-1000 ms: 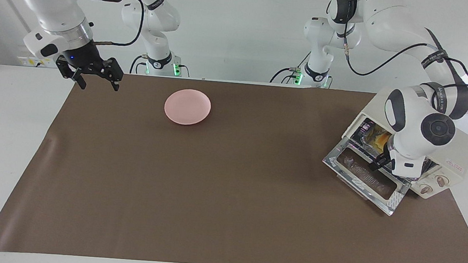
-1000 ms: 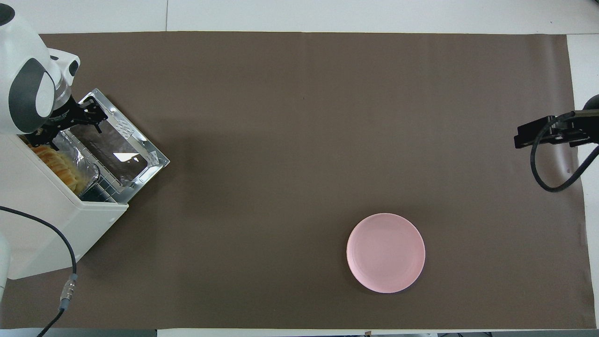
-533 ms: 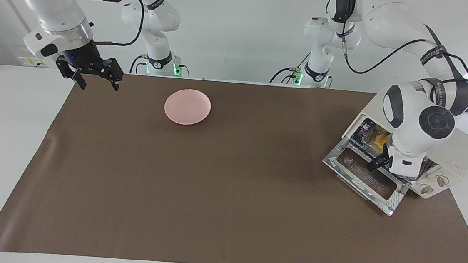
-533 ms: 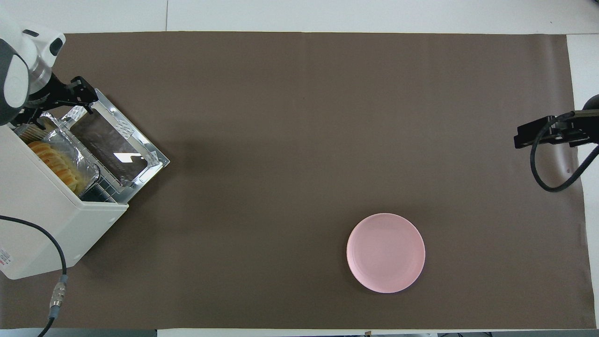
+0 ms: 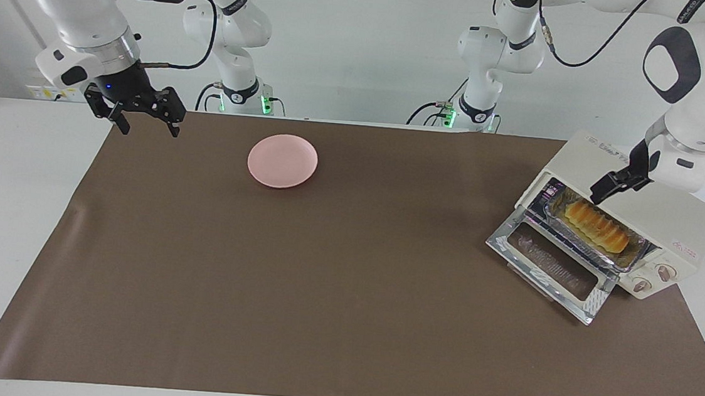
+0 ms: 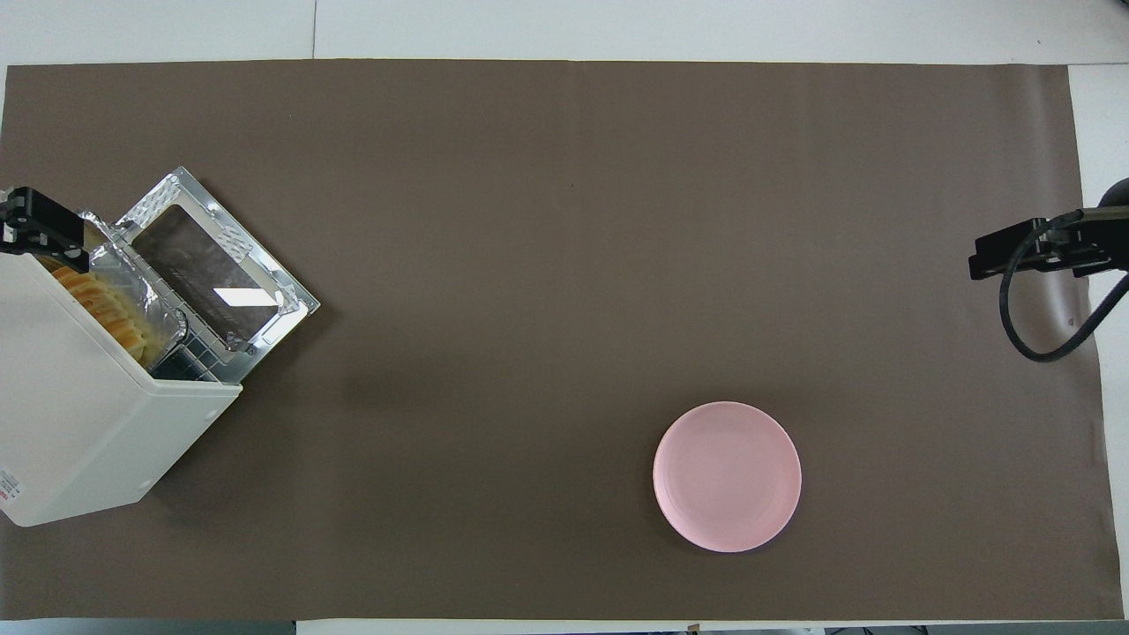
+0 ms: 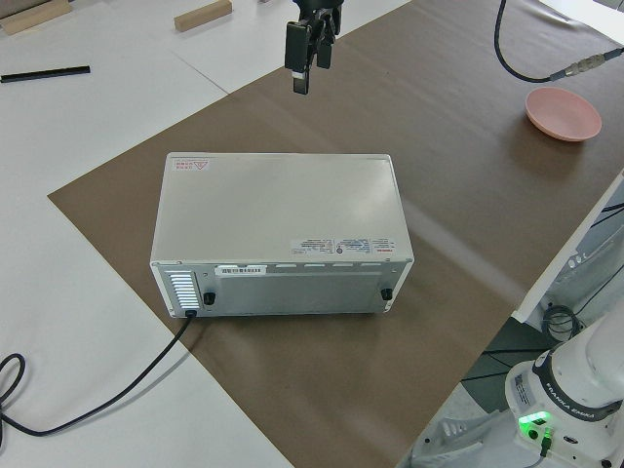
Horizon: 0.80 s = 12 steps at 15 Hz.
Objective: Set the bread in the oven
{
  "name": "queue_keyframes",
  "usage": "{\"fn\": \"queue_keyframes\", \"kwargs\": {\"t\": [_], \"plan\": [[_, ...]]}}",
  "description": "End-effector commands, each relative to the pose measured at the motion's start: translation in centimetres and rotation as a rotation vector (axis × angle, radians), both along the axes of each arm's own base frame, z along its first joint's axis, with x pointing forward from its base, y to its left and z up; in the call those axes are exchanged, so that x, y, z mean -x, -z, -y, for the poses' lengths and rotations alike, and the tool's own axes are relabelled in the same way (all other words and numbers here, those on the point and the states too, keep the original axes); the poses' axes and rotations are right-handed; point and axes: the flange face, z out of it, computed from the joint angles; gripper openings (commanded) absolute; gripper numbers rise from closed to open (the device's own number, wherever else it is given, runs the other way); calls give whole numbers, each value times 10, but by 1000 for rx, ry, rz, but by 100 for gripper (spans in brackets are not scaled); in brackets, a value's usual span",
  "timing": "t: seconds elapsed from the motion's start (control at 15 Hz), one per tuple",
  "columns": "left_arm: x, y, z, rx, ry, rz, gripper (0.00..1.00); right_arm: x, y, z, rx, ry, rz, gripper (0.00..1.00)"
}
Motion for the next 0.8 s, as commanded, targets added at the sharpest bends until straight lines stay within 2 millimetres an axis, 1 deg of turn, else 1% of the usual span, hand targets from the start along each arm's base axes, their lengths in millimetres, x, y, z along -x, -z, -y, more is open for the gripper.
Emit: {"fn": "queue_keyframes", "kwargs": {"t": [0.0,0.07,0.13,0.2,0.27,0.4,0.6,0.67,0.73], "plan": [[22,-14,-2,54,66,-46,100,4,-1,2,-2,12,-11,100],[25,-15,-7,58,59,-55,100,4,-1,2,-2,11,-11,100],[30,-21,-6,66,63,-57,100,4,-1,2,-2,12,-10,100],[46,-27,-4,97,71,-56,100,4,-1,2,-2,12,-11,100],[49,-22,0,103,86,-62,100,4,-1,2,-2,12,-11,100],[44,-22,-2,100,89,-26,100,4,-1,2,-2,12,-11,100],[51,-19,2,107,97,-31,100,4,-1,2,-2,12,-10,100],[58,-28,4,107,103,-14,100,4,-1,2,-2,12,-10,100],[64,-32,5,108,105,-5,100,4,-1,2,-2,12,-11,100]]}}
